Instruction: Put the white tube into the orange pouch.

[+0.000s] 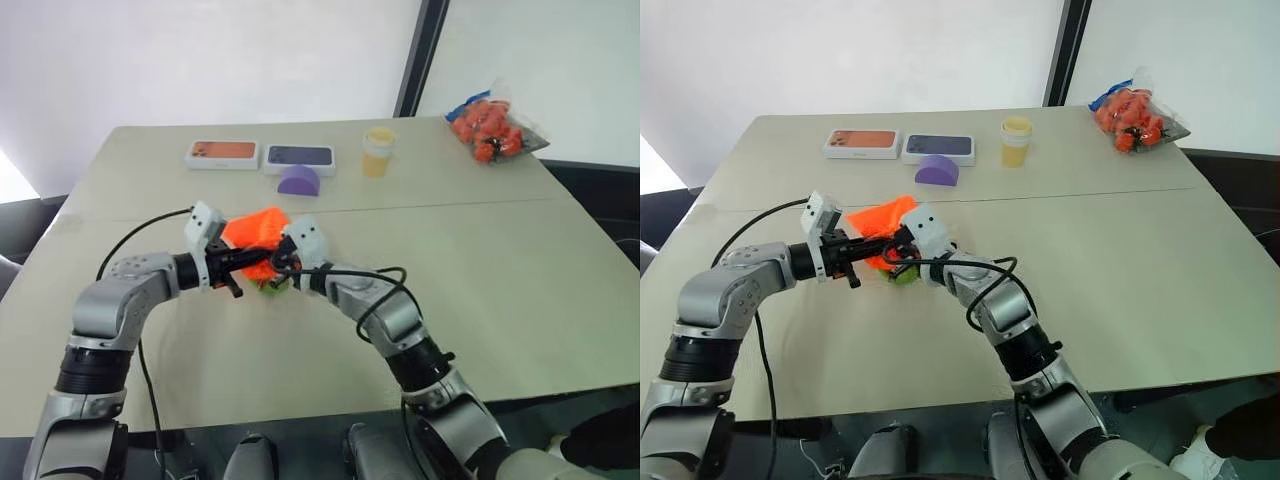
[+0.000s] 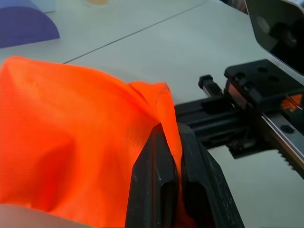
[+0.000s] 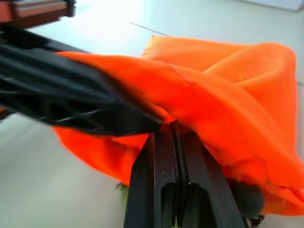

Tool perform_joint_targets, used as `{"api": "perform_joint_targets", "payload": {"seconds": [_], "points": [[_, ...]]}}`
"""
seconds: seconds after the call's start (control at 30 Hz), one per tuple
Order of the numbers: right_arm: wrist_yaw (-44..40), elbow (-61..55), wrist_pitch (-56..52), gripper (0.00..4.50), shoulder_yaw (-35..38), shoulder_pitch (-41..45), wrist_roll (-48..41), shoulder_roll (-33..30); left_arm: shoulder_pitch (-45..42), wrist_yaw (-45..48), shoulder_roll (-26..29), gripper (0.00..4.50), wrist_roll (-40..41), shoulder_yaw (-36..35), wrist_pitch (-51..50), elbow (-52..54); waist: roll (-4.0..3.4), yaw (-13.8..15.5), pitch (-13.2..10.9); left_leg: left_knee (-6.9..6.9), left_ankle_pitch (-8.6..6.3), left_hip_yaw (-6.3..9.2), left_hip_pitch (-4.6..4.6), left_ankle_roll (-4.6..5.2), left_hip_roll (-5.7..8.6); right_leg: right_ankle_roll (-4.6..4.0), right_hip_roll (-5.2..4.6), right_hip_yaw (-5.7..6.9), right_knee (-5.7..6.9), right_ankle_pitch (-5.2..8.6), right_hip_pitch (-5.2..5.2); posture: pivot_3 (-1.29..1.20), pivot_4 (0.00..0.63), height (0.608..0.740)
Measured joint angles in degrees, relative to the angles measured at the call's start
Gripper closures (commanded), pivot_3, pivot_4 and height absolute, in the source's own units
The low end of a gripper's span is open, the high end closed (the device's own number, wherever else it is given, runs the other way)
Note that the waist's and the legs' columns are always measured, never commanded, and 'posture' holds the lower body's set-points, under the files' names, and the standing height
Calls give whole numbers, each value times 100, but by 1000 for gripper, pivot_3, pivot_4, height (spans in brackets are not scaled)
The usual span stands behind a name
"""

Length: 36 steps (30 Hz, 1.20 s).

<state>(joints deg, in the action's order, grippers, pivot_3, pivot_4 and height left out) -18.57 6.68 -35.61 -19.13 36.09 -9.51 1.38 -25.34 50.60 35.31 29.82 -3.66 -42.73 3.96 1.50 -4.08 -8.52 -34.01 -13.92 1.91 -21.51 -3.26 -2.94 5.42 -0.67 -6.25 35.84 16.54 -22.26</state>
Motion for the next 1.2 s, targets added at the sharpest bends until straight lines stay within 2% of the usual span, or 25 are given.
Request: {"api": "perform_joint_targets", "payload": {"seconds": [0.07, 0.17, 0.27, 0.37, 0.47, 0.67, 0.9, 1.0, 1.2], "points": [[-128, -230, 11, 4460, 14, -138, -7, -100, 11, -37, 48, 4500, -63, -4, 109, -66, 0, 12, 0, 0, 0, 0, -1, 0, 0, 1, -1, 0, 0, 0, 1, 0, 150, 723], [-683, -992, -176, 3689, 18, -610, -298, -540, 3, -155, 59, 4500, -214, -17, 338, -303, 1, 26, 1, 1, 0, 0, -3, 0, 1, 2, -3, 1, -8, 2, 5, 0, 150, 723], [-1138, -1649, -516, 2131, 12, -993, -565, -993, -15, -311, 48, 4500, -418, -39, 621, -644, 1, 5, 0, 1, 0, -3, -3, 0, 0, 2, -2, 0, -12, 1, 4, 0, 150, 723], [-1089, -1803, -702, 649, 7, -1059, -498, -1148, -61, -441, -43, 4500, -558, -43, 926, -935, 3, 0, 1, 2, 0, 2, 5, 0, 0, -2, 4, -1, 5, 0, -3, 0, 150, 723], [-967, -1725, -800, 649, -111, -1056, -391, -1080, -105, -556, -147, 4500, -751, -32, 1268, -1188, 3, 5, 1, 1, 0, 7, 6, 0, 0, -7, 8, -1, 9, -2, -5, 0, 150, 723], [-653, -1005, -1008, 649, -263, -916, -219, -516, -137, -625, -336, 4500, -851, 7, 1454, -1306, 6, 12, 3, -1, 1, 5, 0, -2, 1, -5, 5, -3, 6, -3, -5, 0, 150, 723], [-413, -128, -371, 649, -280, -736, 114, -147, -86, -684, -452, 4500, -819, 5, 1385, -1097, 7, 1, 3, 0, 1, 5, 4, -2, 1, -3, 5, -2, 9, -3, -3, 0, 150, 723], [-337, 150, -85, 1491, -269, -690, 217, -27, -1, -712, -508, 4500, -795, 8, 1320, -984, 7, 0, 4, -1, 1, 5, 5, -2, 1, -3, 6, -2, 14, -3, -4, 0, 150, 723], [-291, 222, 62, 4479, -166, -752, 256, -29, 34, -742, -530, 4500, -791, 7, 1280, -932, 7, 6, 4, -1, 1, 5, 3, -3, 1, -2, 6, -2, 14, -3, -5, 0, 150, 723]]}}
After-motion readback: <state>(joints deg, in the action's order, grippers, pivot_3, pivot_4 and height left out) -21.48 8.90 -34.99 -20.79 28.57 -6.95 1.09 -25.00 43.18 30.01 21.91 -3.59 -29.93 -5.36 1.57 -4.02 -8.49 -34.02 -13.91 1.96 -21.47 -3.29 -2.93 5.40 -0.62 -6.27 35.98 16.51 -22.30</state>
